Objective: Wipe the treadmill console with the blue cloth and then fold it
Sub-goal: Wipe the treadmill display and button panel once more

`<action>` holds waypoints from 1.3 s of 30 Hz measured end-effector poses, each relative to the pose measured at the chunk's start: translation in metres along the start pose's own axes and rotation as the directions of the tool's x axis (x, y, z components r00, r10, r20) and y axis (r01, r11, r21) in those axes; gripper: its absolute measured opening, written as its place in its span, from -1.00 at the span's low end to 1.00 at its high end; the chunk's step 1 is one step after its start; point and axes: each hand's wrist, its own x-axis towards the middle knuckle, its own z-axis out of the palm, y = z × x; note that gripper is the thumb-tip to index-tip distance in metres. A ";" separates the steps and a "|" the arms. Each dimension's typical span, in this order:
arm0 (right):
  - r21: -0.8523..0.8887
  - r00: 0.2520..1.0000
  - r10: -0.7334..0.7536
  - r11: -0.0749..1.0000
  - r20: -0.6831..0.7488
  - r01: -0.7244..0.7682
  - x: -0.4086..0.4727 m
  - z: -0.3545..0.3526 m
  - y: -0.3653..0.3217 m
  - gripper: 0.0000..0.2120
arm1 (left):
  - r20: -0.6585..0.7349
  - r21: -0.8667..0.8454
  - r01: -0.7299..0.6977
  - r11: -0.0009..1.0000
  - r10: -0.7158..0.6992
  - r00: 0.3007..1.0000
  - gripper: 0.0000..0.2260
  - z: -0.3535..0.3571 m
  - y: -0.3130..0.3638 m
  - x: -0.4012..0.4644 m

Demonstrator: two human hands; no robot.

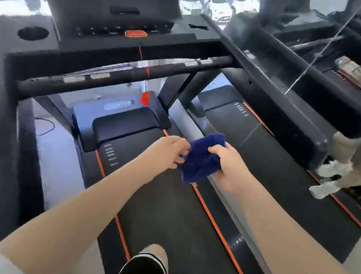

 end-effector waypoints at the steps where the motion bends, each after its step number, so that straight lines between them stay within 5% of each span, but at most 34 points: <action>1: 0.020 0.999 -0.011 1.000 0.040 0.011 0.016 0.003 -0.009 -0.76 | -0.040 -0.042 0.046 0.998 -0.047 0.998 -0.86 -0.006 0.007 0.013; 5: 0.074 0.982 -0.015 0.997 0.188 0.002 0.087 0.018 -0.038 -0.79 | -0.181 -0.200 0.052 0.979 -0.089 0.979 -0.80 -0.035 0.035 0.070; 8: 0.094 0.972 0.008 0.995 0.236 -0.031 0.154 0.035 -0.060 -0.74 | -0.145 -0.293 -0.008 0.956 -0.037 0.989 -0.84 -0.065 0.052 0.120; 12: 0.008 0.922 -0.084 0.996 0.377 0.087 0.246 0.067 -0.111 -0.82 | -0.215 -0.186 -0.122 0.975 0.081 0.973 -0.92 -0.114 0.084 0.184; 18: -0.048 0.784 -0.138 0.977 0.605 0.209 0.337 0.136 -0.174 -0.80 | -0.419 -0.270 -0.260 0.927 0.129 0.899 -0.91 -0.196 0.126 0.245; 22: -0.068 0.706 -0.049 0.988 0.707 0.137 0.391 0.184 -0.192 -0.55 | -0.551 -0.183 -0.322 0.929 0.174 0.816 -0.84 -0.250 0.138 0.270; 25: -0.154 0.679 -0.094 0.943 0.728 0.295 0.427 0.221 -0.204 -0.70 | -0.663 -0.136 -0.329 0.934 0.161 0.731 -0.81 -0.284 0.141 0.288; 30: -0.259 0.630 -0.274 0.740 0.726 0.620 0.475 0.270 -0.232 -0.70 | -0.832 0.249 -0.120 0.961 0.276 0.480 -0.79 -0.336 0.129 0.314; 33: -0.259 0.535 -0.527 0.508 0.661 0.821 0.498 0.292 -0.251 -0.67 | -0.904 0.290 0.012 0.957 0.270 0.333 -0.76 -0.371 0.125 0.315; 35: -0.388 0.457 -0.601 0.251 0.656 0.887 0.512 0.303 -0.255 -0.69 | -0.924 0.269 0.013 0.963 0.254 0.286 -0.73 -0.388 0.124 0.312; 37: -0.471 0.282 -0.651 -0.133 0.705 0.872 0.527 0.309 -0.248 -0.64 | -0.935 0.266 0.061 0.962 0.242 0.257 -0.65 -0.406 0.119 0.310; 39: -0.442 0.113 -0.653 -0.365 0.749 0.819 0.530 0.308 -0.238 -0.57 | -0.945 0.263 0.130 0.956 0.229 0.233 -0.55 -0.419 0.115 0.308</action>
